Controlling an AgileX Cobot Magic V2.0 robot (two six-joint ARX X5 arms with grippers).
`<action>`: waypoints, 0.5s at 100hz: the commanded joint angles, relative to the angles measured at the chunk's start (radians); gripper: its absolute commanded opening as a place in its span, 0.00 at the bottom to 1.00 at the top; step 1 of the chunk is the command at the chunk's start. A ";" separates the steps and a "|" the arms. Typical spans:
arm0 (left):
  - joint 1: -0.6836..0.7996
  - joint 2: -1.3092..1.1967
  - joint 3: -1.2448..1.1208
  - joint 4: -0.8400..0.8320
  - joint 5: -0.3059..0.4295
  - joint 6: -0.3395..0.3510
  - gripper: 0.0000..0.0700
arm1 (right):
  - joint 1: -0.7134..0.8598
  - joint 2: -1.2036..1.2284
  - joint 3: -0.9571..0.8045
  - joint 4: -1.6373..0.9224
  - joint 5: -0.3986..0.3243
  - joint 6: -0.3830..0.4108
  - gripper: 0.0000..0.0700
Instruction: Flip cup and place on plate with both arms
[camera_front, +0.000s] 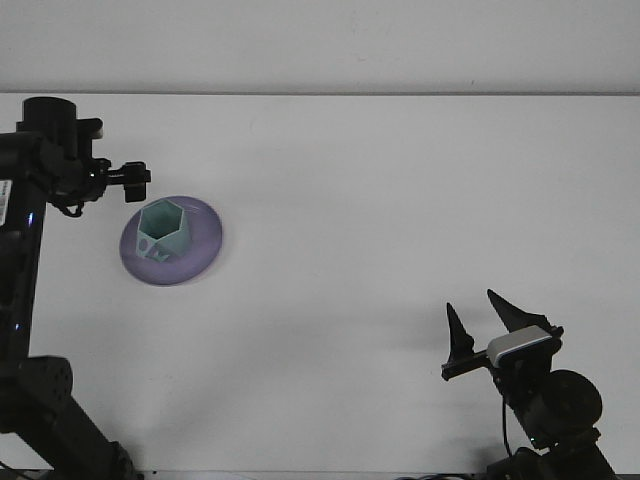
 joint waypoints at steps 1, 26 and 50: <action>0.003 -0.032 0.024 0.009 0.002 -0.005 0.58 | 0.004 0.002 0.002 0.010 -0.001 0.014 0.66; 0.002 -0.244 0.024 0.032 0.002 0.009 0.02 | 0.004 0.001 0.002 0.014 0.000 0.014 0.63; -0.003 -0.394 -0.041 0.087 0.002 0.030 0.02 | 0.004 0.001 0.002 0.018 0.020 0.014 0.01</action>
